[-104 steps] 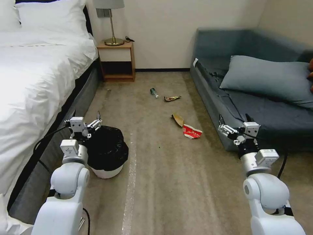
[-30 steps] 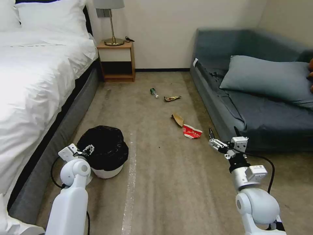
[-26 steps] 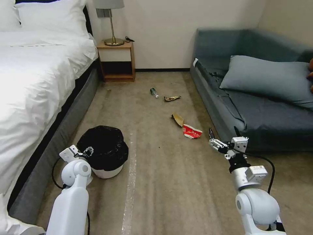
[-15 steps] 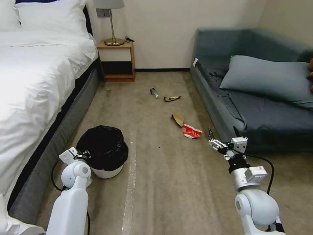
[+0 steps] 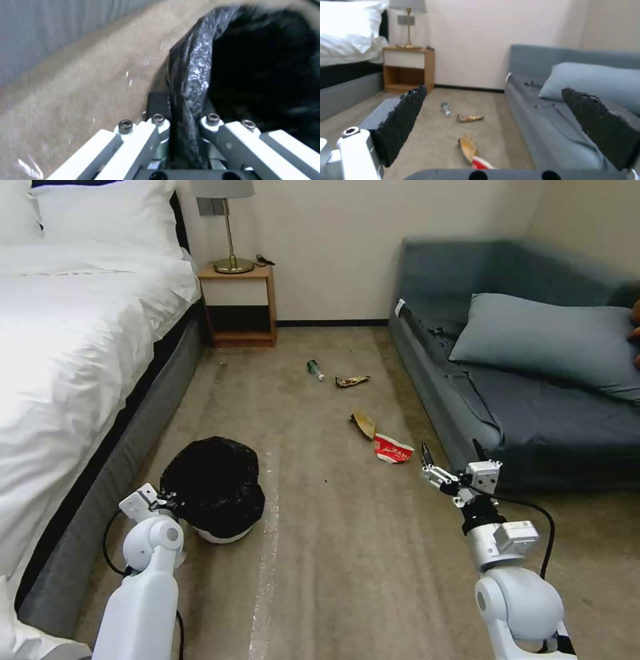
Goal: Pick up the trash bin, then pick up the garbage on the floor and place it into the trash bin.
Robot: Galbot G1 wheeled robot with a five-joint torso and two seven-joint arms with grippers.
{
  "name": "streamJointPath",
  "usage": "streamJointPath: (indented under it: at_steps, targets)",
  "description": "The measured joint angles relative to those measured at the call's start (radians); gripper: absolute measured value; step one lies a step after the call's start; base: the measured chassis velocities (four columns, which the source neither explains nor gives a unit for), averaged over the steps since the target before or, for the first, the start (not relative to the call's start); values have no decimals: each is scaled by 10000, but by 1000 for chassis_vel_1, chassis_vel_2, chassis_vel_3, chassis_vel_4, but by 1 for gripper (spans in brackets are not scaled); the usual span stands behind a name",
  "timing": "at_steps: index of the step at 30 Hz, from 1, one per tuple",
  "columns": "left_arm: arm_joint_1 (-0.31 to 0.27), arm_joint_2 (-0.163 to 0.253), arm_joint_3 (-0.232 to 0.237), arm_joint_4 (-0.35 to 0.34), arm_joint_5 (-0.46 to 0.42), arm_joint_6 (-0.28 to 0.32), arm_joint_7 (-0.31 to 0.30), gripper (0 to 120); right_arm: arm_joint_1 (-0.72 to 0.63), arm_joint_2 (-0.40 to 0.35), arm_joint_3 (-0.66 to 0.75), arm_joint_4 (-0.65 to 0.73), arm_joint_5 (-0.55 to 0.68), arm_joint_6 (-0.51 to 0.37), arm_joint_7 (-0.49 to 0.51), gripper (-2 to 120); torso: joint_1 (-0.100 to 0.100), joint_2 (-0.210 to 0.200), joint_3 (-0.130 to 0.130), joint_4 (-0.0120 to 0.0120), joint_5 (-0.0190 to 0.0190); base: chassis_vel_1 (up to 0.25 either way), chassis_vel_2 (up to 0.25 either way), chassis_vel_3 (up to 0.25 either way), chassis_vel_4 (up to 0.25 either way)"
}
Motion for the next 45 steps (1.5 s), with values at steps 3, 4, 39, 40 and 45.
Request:
streamJointPath:
  at_steps: [3, 4, 39, 40, 45]
  targets:
    - [282, 35, -61, -864, 284, 205, 84, 5, 183, 58, -50, -321, 89, 901, -75, 100, 0, 0, 0, 4, 4, 0, 0, 0, 0]
    - [282, 35, -61, -864, 284, 205, 84, 5, 183, 58, -50, -321, 89, 901, -75, 100, 0, 0, 0, 4, 4, 0, 0, 0, 0]
    - [1995, -64, -12, -4439, 2309, -95, 1256, 5, 229, 277, -33, -1545, 845, 2332, -1080, 100, 0, 0, 0, -1, 1, -29, 25, 28, -22]
    - [1967, -61, -19, -4419, 2307, -102, 1257, 5, 215, 279, -17, -1562, 847, 2358, -1127, 100, 0, 0, 0, -1, 3, -159, 137, 148, -148]
    - [1961, -60, -18, -4396, 2306, -115, 1268, 5, 180, 291, 8, -1632, 843, 2423, -1210, 100, 1, 0, 0, -1, 1, -121, 130, 126, -116]
